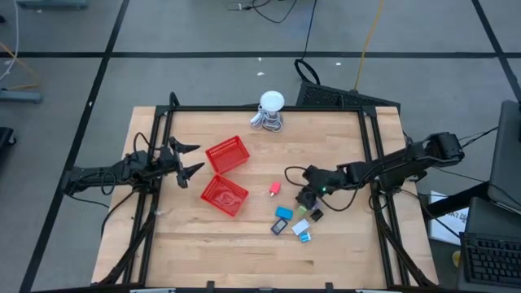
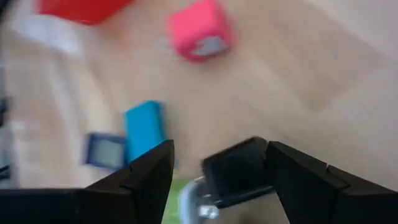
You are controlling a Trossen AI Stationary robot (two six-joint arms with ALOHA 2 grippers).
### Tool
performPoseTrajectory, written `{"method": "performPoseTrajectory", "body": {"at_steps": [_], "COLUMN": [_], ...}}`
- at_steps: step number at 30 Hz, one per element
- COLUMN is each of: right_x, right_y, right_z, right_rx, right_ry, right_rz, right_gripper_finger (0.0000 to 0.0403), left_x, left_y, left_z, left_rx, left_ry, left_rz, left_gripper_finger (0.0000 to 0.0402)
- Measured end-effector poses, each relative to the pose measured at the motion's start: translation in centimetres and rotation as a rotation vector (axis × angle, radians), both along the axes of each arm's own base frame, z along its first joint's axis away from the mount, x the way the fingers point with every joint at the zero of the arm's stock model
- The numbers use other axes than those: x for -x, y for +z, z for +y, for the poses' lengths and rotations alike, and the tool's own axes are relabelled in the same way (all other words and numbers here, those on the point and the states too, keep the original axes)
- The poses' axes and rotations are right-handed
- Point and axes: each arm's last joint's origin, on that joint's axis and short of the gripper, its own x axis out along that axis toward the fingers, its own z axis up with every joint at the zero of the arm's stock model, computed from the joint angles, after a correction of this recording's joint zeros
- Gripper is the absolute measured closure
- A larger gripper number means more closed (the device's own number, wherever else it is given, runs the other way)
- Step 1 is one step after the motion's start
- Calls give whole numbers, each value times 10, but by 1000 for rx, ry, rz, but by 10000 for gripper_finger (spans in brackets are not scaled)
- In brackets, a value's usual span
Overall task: Pick & Place Office items
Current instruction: Put the top black charger adapter into the top red basket
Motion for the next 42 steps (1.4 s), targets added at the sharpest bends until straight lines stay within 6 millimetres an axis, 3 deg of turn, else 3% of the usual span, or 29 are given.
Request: {"method": "performPoseTrajectory", "body": {"at_steps": [7,13,17,31,39,42], "right_x": [-6,-5,-5,4,-6,-13], "right_y": [13,9,9,-1,-19,-25], "right_z": [7,15,15,8,9,8], "right_rx": [166,597,737,858,854,893], "right_ry": [224,520,624,804,816,742], "right_rz": [-166,-187,-195,-59,-18,-11], "right_gripper_finger": [161,161,161,161,161,161], "left_x": [0,0,0,0,0,0], "left_y": [0,0,0,0,0,0], "left_z": [0,0,0,0,0,0], "left_rx": [0,0,0,0,0,0], "left_ry": [0,0,0,0,0,0], "left_rz": [0,-1,0,0,0,0], "left_gripper_finger": [95,90,80,92,96,90]}}
